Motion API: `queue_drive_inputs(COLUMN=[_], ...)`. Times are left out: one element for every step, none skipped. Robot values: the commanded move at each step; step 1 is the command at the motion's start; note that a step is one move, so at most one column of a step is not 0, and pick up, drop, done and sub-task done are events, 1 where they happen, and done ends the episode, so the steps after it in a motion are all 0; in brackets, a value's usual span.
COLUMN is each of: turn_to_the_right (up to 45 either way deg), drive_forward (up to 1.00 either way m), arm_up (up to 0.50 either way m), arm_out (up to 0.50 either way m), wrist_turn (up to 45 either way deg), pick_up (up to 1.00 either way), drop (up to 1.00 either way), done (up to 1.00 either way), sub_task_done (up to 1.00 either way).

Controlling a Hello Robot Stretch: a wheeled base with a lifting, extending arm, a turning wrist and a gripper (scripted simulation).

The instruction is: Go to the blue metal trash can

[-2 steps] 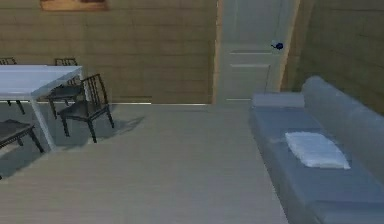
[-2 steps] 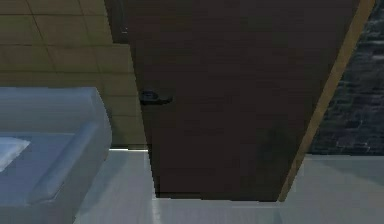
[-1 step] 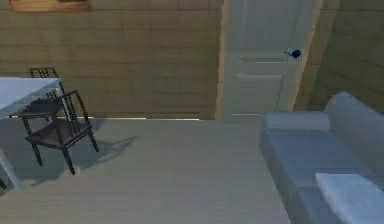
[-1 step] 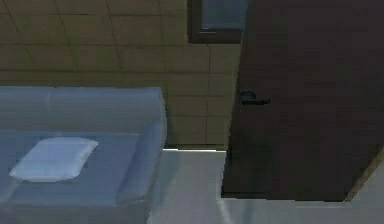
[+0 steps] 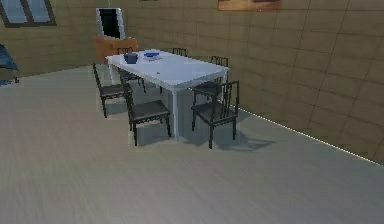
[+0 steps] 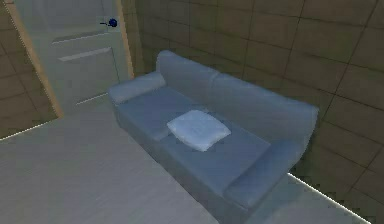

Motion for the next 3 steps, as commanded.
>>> queue_drive_inputs(turn_to_the_right=[-6.0, 0.0, -36.0], drive_forward=[0.00, 0.60, 0.00], arm_up=[0.00, 0.00, 0.00], arm_out=[0.00, 0.00, 0.00], wrist_turn=[0.0, 0.0, 0.0], pick_up=[0.00, 0.00, 0.00], drop=[0.00, 0.00, 0.00], done=[0.00, 0.00, 0.00], sub_task_done=[0.00, 0.00, 0.00])
